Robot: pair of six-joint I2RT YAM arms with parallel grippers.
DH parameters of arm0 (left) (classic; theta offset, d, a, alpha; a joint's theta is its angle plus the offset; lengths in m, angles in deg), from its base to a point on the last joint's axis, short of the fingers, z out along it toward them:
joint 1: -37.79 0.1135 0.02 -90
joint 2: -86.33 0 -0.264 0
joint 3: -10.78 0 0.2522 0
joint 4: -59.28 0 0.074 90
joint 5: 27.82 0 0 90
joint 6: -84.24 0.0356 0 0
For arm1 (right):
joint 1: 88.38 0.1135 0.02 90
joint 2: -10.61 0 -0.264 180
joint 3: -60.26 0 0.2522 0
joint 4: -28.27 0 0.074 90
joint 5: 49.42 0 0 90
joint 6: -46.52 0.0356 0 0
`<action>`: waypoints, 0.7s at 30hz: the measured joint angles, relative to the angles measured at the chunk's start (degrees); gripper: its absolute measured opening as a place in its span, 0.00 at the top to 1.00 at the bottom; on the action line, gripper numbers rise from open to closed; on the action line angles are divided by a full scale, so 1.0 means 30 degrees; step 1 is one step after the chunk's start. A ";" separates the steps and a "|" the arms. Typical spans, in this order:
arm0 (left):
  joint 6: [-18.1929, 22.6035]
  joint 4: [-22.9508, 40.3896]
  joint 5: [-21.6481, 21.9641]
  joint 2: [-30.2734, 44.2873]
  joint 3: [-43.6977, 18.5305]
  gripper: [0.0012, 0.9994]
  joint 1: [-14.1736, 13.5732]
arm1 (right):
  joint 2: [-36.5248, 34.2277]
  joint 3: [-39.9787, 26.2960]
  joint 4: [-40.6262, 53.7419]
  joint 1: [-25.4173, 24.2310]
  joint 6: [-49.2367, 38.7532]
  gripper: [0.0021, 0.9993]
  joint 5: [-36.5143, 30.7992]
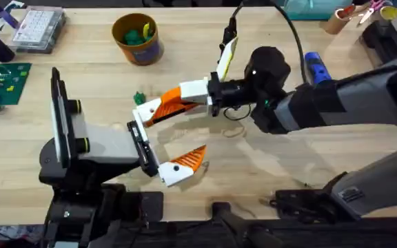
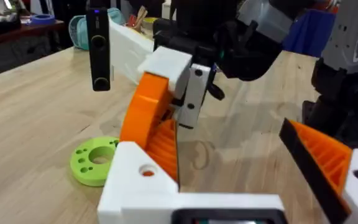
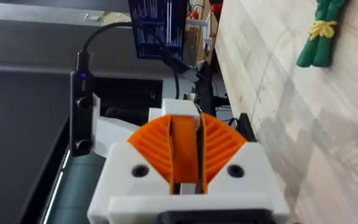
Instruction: Pick up the gripper from the table and insert it into the empty holder that is missing its gripper. Then pick up a screw, insert it into the mounting hole, and use the screwdriver to tighten it. Finally, clean up the table by picking up the vegetable and placing it into the bucket.
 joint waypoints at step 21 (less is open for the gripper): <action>0.0620 -0.0094 -0.1154 -0.0004 -0.0007 0.01 -0.0248 | 0.0000 0.0219 0.0266 -0.0671 0.0213 0.24 -0.0036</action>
